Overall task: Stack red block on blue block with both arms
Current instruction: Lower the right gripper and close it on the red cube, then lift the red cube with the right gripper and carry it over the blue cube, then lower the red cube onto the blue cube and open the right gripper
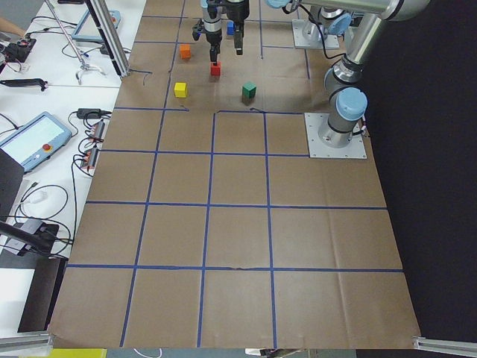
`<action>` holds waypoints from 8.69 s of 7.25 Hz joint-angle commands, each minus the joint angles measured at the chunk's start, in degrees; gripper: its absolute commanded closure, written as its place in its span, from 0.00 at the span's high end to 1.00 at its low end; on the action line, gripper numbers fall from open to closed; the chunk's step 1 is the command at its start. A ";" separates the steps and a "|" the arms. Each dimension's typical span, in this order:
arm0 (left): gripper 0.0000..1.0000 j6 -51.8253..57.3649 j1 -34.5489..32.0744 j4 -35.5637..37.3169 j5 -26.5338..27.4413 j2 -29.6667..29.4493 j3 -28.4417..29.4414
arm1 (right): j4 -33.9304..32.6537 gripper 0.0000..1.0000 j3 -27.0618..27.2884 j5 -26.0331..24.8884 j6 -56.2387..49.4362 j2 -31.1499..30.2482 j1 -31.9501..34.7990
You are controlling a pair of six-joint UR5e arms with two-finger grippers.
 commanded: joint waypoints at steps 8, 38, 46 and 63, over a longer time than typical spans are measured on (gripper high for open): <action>1.00 -0.81 -0.97 2.15 -0.02 1.86 -2.80 | -8.46 0.69 2.65 -0.10 1.03 3.09 -1.56; 1.00 -1.08 -1.06 2.06 -0.11 1.78 -2.97 | -0.81 0.07 22.16 -1.41 -39.05 -20.55 -34.16; 1.00 -0.99 -1.06 2.06 0.07 1.86 -2.97 | -3.80 0.07 23.91 -1.50 -41.42 -18.26 -33.99; 1.00 -0.90 -1.06 2.06 0.07 1.86 -2.97 | -3.71 1.00 23.83 -2.12 -41.33 -18.35 -34.16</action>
